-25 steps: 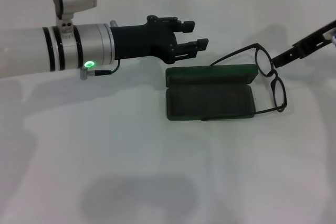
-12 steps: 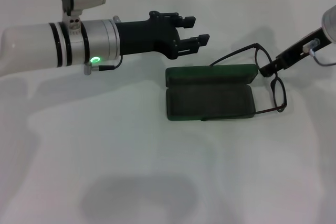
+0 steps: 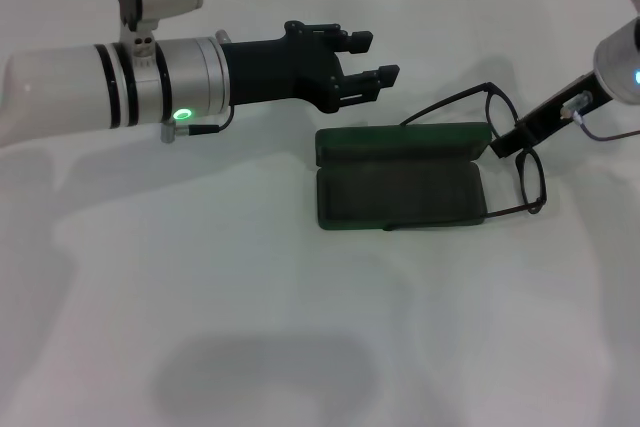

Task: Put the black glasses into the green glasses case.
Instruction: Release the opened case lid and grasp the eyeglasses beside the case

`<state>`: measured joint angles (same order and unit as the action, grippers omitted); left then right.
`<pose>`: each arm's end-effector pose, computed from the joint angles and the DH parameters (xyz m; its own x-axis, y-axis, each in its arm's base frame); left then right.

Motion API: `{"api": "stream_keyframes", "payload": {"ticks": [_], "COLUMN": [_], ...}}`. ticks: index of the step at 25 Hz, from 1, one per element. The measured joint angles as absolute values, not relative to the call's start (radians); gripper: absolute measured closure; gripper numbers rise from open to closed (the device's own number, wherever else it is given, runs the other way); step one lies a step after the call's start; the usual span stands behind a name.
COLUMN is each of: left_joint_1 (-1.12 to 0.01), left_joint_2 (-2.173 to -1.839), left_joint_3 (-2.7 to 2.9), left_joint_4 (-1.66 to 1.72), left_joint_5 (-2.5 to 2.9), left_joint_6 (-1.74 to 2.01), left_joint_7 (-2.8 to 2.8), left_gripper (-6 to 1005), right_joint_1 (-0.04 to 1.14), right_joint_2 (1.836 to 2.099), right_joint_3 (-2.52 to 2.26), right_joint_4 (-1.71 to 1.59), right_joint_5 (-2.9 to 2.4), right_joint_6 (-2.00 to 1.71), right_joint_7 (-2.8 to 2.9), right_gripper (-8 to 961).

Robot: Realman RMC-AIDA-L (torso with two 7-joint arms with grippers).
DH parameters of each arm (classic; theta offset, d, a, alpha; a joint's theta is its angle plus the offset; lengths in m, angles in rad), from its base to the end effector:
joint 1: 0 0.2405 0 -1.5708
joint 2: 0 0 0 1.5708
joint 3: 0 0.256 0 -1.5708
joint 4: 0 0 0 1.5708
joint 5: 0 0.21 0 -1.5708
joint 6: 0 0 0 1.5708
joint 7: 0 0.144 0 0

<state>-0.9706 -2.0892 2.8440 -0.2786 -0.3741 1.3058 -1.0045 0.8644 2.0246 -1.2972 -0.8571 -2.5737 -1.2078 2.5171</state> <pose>-0.1953 0.4006 -0.0558 0.8453 0.1668 0.5076 0.3450 -0.8958 -0.2802 0.1837 0.4280 -0.0170 0.7332 -0.6730 0.0976 -0.5468 -0.6687 -0.5038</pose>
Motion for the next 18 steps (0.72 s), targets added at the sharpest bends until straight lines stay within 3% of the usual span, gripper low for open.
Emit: {"api": "stream_keyframes", "payload": {"ticks": [8, 18], "left_joint_1": [-0.963, -0.96], "left_joint_2": [-2.091, -2.091], "left_joint_3": [2.844, 2.844], "left_joint_4": [-0.272, -0.233], "left_joint_5": [-0.374, -0.37], "left_joint_6": [1.302, 1.251], "left_joint_7": [-0.989, -0.975], "left_gripper": [440, 440], "right_joint_1": [0.871, 0.855], "right_joint_2": [2.025, 2.015], "right_joint_3": [-1.314, -1.311], "right_joint_4": [-0.829, -0.828], "right_joint_5": [-2.572, -2.58], "right_joint_6": [-1.191, -1.193], "right_joint_7": [2.519, 2.519], "right_gripper": [379, 685]}}
